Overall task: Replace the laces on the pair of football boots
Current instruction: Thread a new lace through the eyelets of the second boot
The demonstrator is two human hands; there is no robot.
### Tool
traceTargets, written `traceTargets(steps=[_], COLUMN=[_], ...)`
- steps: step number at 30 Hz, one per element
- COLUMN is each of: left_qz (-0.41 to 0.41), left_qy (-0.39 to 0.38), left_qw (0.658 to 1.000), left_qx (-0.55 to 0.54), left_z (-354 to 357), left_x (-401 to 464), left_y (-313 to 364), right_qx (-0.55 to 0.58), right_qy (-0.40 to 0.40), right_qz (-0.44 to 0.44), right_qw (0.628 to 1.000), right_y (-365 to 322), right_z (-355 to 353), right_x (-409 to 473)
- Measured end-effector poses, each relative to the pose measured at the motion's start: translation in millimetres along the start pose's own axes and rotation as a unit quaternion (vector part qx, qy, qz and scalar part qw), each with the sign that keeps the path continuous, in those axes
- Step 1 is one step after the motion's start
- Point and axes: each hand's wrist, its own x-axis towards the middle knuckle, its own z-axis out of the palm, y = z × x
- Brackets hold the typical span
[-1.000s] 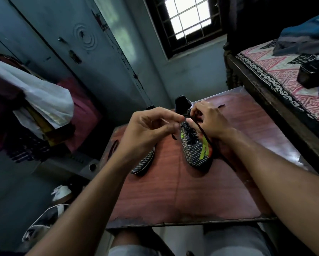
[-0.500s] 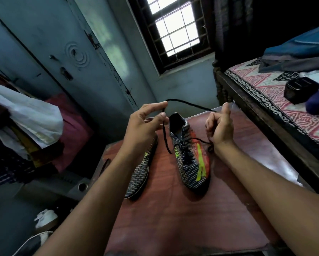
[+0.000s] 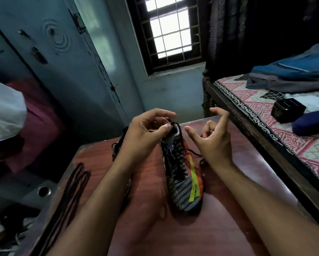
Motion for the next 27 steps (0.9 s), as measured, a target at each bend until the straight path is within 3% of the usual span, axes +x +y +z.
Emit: traceTargets(steps=[4,6,9,11,13,19,27], left_qz=[0.023,0.037,0.037,0.019,0.024,0.024,0.027], left_qy=[-0.009,-0.012,0.05,0.102,0.097,0.073,0.015], left_qw=[0.998,0.995,0.991,0.983,0.984,0.98,0.971], left_qx=[-0.053,-0.087,-0.119,-0.151,-0.149,-0.182,-0.238], left_z=[5,8,13,14,13,13,7], left_x=[-3,-6,-16,-23,-27,-33,-32], left_y=[-16,-26,-45,-57,-62,-58,-63], right_qx=[-0.044,-0.037,0.015,0.014,-0.019,-0.072,-0.076], right_qy=[-0.116,-0.126,-0.111,-0.152,-0.188,-0.094,-0.072], right_qz=[-0.088,-0.106,-0.093,-0.111,-0.135,-0.112,-0.12], right_qw=[0.988,0.986,0.989,0.982,0.973,0.987,0.987], right_y=[5,5,-3,-11,-15,-7,-5], right_z=[6,8,7,8,11,1,1], right_x=[-5,-5,-5,-10,-15,-3,1])
